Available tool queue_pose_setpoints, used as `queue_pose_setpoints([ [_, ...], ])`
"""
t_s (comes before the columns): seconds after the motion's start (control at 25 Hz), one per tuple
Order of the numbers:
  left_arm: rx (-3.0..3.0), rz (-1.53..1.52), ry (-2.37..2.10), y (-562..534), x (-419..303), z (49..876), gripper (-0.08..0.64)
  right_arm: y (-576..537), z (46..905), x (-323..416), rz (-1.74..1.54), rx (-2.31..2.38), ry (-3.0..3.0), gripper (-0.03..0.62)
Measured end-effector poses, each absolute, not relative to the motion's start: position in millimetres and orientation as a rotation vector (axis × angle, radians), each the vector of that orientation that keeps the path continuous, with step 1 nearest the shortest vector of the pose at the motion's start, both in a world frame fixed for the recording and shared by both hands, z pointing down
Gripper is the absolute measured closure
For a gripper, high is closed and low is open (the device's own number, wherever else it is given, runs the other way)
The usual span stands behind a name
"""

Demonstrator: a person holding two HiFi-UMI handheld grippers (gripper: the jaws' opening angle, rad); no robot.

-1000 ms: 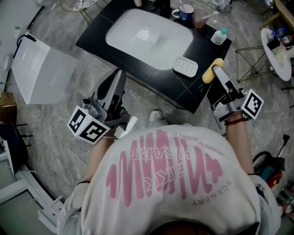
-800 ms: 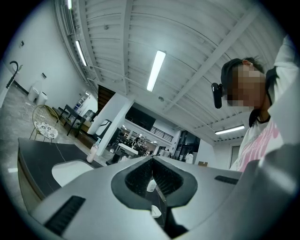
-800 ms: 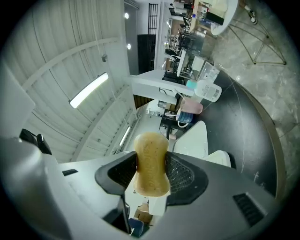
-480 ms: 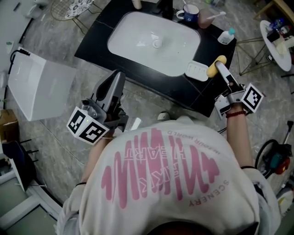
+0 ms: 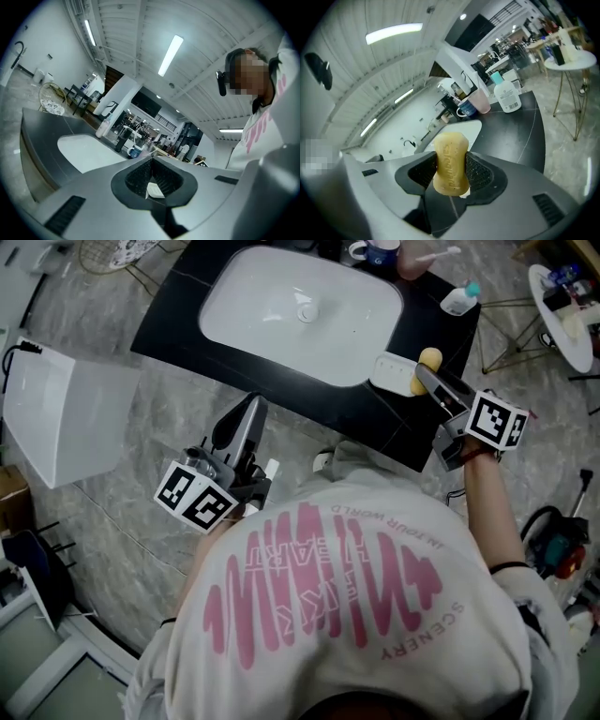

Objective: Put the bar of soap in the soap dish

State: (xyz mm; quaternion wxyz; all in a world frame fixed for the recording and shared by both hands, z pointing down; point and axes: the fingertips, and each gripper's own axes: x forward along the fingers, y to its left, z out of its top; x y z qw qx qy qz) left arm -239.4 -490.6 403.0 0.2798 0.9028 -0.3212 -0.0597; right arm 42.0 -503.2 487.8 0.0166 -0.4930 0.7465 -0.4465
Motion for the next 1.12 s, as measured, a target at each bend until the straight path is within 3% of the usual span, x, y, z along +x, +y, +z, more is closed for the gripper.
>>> queue_pose_setpoints([
  [0.52,2.276,-0.037,-1.014,-463,-255,445,0.551,-506,539,17,-1.234,-1.476,3.209,0.399],
  [1.12,2.247,-0.068,-1.146,-465,-294,432,0.551,-504,558,-5,-1.03,-1.252,3.803,0.399],
])
